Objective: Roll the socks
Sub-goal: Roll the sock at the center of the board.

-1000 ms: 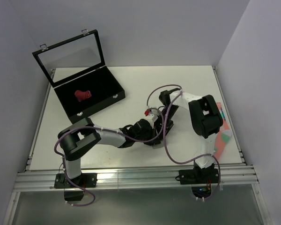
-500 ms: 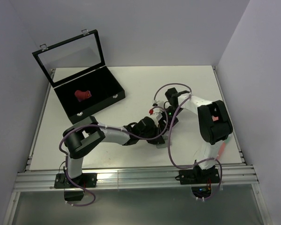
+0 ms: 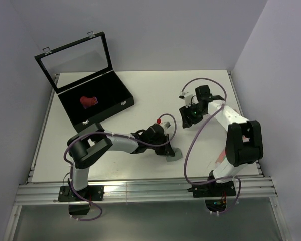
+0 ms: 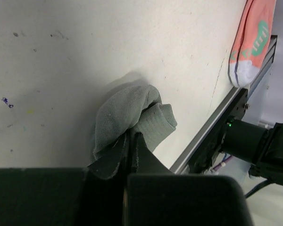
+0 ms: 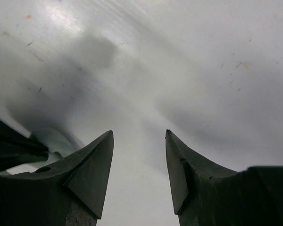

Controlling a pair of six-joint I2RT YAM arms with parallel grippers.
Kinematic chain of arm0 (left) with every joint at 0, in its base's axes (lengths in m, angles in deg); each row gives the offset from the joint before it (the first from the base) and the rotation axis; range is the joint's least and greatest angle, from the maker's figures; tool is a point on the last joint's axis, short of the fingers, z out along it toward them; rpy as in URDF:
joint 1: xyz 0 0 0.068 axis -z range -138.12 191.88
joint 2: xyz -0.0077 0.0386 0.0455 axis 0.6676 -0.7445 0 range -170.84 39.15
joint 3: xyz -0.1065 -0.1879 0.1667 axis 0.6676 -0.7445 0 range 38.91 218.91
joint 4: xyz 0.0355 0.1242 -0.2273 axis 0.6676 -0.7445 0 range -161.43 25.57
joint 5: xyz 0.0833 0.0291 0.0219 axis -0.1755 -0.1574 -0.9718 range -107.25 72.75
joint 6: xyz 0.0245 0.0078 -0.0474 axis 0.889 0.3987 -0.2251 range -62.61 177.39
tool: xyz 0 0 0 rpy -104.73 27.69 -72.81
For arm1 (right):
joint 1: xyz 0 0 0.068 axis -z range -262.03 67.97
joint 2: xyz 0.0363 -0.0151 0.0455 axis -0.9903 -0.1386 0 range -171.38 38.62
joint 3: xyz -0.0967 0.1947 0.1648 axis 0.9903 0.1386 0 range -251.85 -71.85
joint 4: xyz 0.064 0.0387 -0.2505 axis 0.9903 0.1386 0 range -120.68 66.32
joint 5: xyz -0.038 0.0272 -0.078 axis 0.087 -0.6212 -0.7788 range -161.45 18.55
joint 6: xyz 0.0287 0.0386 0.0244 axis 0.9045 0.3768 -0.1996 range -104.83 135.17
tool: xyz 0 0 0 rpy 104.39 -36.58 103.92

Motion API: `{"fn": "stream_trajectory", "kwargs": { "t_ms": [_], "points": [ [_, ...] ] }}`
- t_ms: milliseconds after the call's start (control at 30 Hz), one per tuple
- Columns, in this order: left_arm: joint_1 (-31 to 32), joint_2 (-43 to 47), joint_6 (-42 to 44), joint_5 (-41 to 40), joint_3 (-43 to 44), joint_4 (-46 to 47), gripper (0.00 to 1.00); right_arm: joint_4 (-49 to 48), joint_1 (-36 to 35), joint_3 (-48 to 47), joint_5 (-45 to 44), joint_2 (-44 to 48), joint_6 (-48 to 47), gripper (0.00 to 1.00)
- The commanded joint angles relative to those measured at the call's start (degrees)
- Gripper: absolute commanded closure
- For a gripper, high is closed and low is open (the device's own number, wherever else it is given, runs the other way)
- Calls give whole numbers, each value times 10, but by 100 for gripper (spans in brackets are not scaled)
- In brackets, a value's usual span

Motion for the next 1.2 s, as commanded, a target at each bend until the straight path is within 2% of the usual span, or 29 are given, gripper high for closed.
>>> {"fn": "stream_trajectory", "kwargs": {
  "t_ms": [0,267,500,633,733,800,1000,1167],
  "points": [
    [-6,-45,15,27,-24,-177,100,-8,9,27,46,74,-76,45],
    [-38,-88,8,135,26,-224,100,-5,13,154,127,222,-240,44],
    [-55,-123,14,182,92,-309,100,58,10,227,189,337,-414,41],
    [-66,-133,9,196,112,-338,100,90,-21,257,184,398,-455,38],
    [-77,-138,1,205,117,-355,100,108,-51,267,167,405,-472,37],
    [-84,-142,2,206,126,-373,100,102,-95,282,149,412,-462,37],
    [-96,-159,9,207,154,-405,100,38,-225,330,80,447,-413,37],
    [-96,-174,14,208,172,-423,100,7,-278,341,51,445,-398,37]
  ]
}}
